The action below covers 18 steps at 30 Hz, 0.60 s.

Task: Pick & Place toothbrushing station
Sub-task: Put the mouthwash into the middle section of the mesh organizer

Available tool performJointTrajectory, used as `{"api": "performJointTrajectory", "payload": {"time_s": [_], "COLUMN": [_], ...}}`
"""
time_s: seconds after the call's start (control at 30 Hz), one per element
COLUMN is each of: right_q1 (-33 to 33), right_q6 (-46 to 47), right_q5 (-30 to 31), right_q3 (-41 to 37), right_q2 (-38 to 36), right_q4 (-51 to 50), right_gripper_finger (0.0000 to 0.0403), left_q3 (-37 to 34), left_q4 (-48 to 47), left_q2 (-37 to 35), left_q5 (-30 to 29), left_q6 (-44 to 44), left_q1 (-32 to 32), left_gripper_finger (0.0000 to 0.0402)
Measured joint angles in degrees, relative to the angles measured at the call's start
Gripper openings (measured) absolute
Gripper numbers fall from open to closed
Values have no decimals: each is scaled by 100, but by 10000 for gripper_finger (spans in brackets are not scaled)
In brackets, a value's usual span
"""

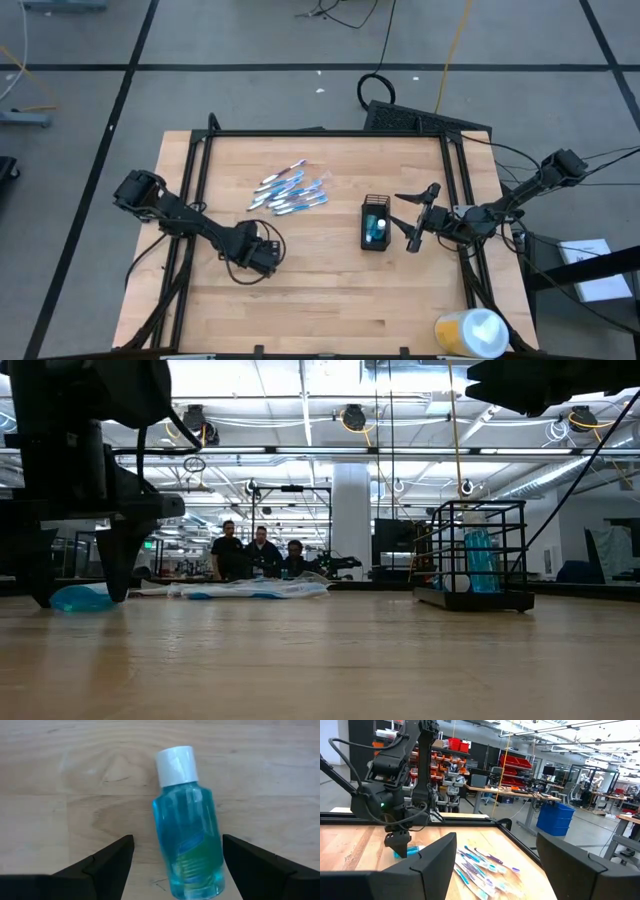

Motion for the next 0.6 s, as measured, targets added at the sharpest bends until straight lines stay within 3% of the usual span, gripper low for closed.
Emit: {"api": "performJointTrajectory", "payload": {"time_s": [0.3, 0.6], "right_q1": [0, 0], "right_q6": [23, 107], "right_q5": [0, 0], "right_q3": [0, 0], "right_q2": [1, 0], "right_q4": [24, 26], "right_gripper_finger": [265, 265], "left_q3": [-129, -148], "left_q4": [270, 213], "left_q2": [-12, -2], "left_q5": [280, 306], "left_q6": [354, 496], "left_q1": [97, 95], "left_gripper_finger": [300, 202]}}
